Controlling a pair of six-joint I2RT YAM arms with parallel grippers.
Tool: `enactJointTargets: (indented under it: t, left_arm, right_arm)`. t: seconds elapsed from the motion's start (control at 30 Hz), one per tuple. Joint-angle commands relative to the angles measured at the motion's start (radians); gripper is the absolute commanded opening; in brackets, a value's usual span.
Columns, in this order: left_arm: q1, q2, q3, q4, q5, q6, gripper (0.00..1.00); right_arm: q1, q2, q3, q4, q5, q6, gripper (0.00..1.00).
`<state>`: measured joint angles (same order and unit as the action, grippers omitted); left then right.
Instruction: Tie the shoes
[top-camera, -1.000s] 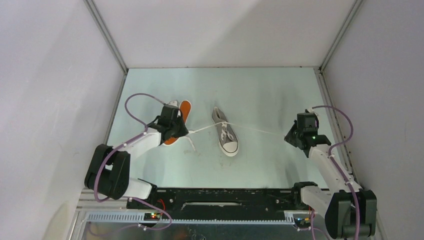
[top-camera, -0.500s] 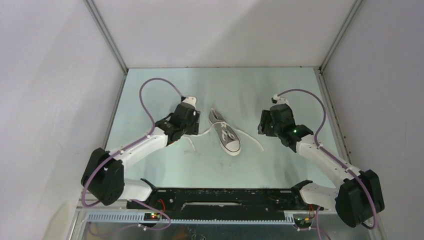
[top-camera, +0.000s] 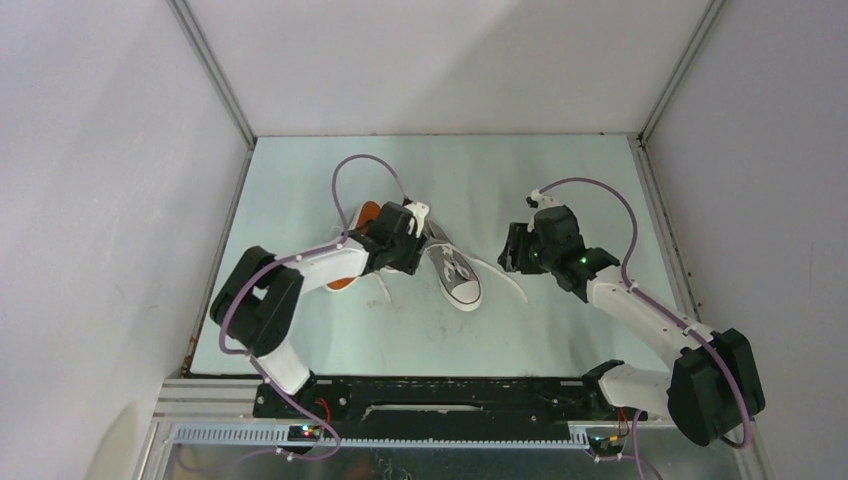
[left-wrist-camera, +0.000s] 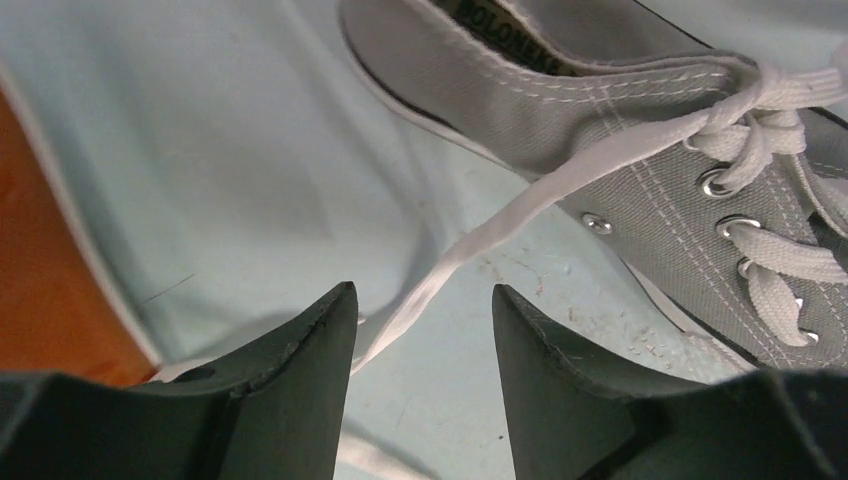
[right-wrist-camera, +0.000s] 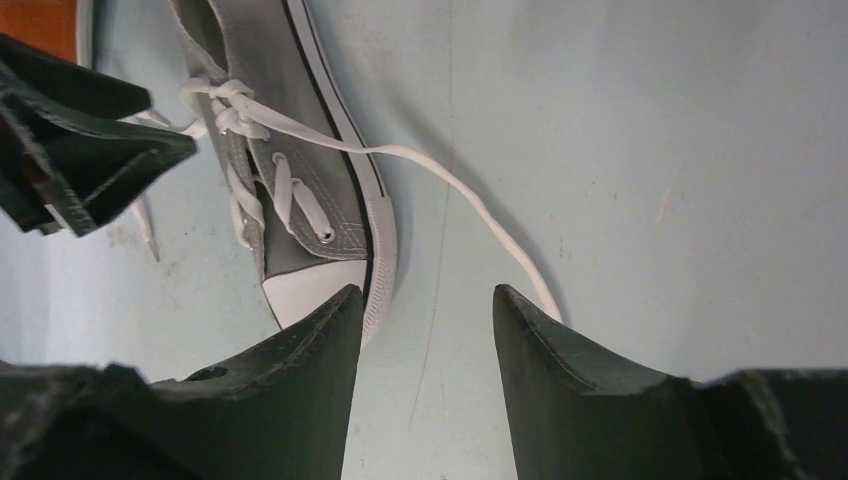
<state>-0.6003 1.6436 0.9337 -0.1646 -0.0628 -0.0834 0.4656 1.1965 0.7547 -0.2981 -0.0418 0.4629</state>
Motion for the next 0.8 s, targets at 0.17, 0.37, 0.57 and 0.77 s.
enactJointTargets:
  t: [0.17,0.37,0.57,0.77]
  left_arm:
    - [-0.01,0.127,0.104,0.076,0.109,0.054,0.58]
    - [-0.014,0.182,0.128,0.043,0.015,0.035,0.25]
    - [-0.025,0.05,0.036,0.103,-0.018,-0.004,0.0]
    - [-0.026,-0.044,0.01,0.118,-0.075,-0.113,0.0]
  right_arm:
    - [0.0,0.005,0.021,0.072,-0.075,0.0,0.54]
    - [-0.002,0.016,0.017,0.081,-0.084,0.006,0.53]
    - [-0.002,0.046,0.015,0.119,-0.098,0.019,0.53]
    - [0.02,0.184,0.042,0.13,-0.058,0.077,0.47]
